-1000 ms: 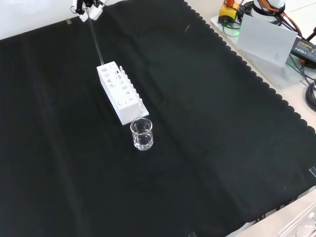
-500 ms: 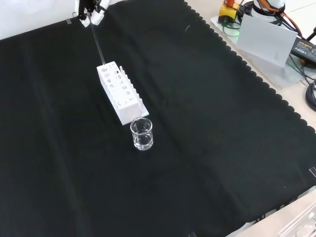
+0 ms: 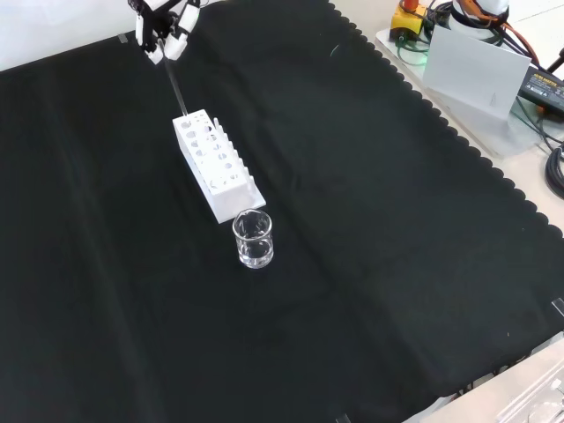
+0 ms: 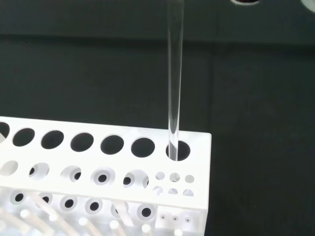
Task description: Put the glass rod back on the white test tube rack.
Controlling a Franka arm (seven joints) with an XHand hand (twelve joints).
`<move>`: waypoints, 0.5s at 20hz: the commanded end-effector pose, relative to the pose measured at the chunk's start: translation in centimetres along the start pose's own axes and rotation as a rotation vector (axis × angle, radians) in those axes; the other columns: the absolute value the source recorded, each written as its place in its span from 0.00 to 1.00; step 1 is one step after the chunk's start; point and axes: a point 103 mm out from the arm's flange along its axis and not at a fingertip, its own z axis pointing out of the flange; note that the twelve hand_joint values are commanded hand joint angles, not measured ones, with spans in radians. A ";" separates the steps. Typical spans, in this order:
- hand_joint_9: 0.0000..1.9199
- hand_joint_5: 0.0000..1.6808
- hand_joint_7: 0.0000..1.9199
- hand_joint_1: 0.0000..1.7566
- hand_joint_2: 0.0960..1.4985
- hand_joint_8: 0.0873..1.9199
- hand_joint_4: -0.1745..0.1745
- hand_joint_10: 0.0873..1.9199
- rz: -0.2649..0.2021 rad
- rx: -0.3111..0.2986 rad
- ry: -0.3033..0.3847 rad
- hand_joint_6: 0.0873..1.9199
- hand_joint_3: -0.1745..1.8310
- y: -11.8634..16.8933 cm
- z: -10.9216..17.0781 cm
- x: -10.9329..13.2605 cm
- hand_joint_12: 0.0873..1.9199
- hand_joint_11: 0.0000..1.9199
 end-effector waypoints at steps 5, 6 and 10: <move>0.97 0.72 0.90 0.68 0.72 0.23 0.00 0.20 -0.007 0.031 0.005 0.32 0.00 2.1 2.4 0.0 0.44 0.93; 0.97 0.72 0.90 0.68 0.72 0.23 0.00 0.20 -0.008 0.034 0.006 0.32 0.00 2.2 2.5 0.0 0.44 0.93; 0.97 0.72 0.90 0.68 0.72 0.23 0.00 0.20 -0.009 0.040 0.007 0.33 0.00 2.4 2.8 0.1 0.44 0.93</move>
